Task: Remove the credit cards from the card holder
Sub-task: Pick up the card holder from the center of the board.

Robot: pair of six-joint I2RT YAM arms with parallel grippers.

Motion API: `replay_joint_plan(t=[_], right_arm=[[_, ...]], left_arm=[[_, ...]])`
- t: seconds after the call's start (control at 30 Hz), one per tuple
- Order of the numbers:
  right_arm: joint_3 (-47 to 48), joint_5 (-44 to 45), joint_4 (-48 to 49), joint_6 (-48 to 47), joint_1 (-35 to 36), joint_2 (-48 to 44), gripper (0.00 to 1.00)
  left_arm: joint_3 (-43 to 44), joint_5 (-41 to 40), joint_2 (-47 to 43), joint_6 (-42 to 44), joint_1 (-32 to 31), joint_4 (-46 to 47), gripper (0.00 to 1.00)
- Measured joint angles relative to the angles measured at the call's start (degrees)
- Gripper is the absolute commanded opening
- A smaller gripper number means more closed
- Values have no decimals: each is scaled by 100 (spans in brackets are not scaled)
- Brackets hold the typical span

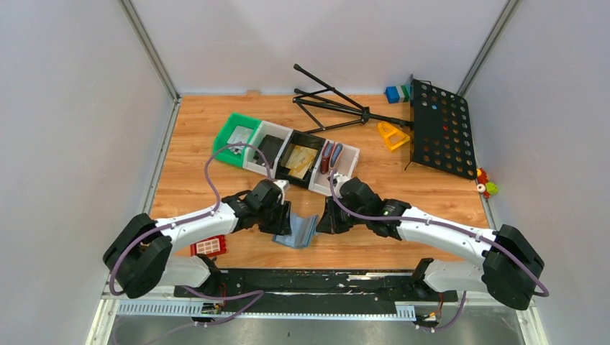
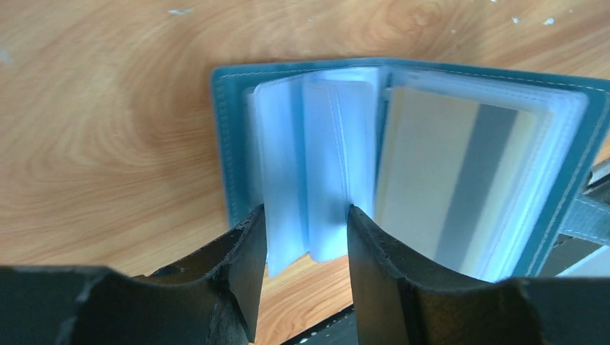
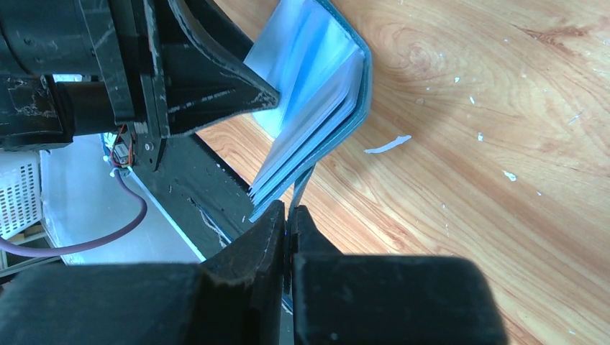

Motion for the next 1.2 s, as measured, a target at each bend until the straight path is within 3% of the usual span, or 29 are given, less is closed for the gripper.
replay_joint_plan(t=[0.3, 0.47, 0.53, 0.77, 1.2], right_arm=[[-68, 42, -59, 0, -2, -155, 0], [-68, 42, -59, 0, -2, -155, 0], [-68, 39, -59, 0, -2, -155, 0], [-68, 39, -57, 0, -2, -155, 0], [-450, 13, -17, 4, -55, -155, 0]], left_arm=[[-354, -205, -1025, 4, 667, -448, 61], [-378, -302, -1405, 11, 918, -688, 86], [-452, -164, -1523, -42, 929, -581, 91], [-662, 542, -1355, -186, 929, -39, 76], [-470, 1609, -116, -179, 940, 529, 67]])
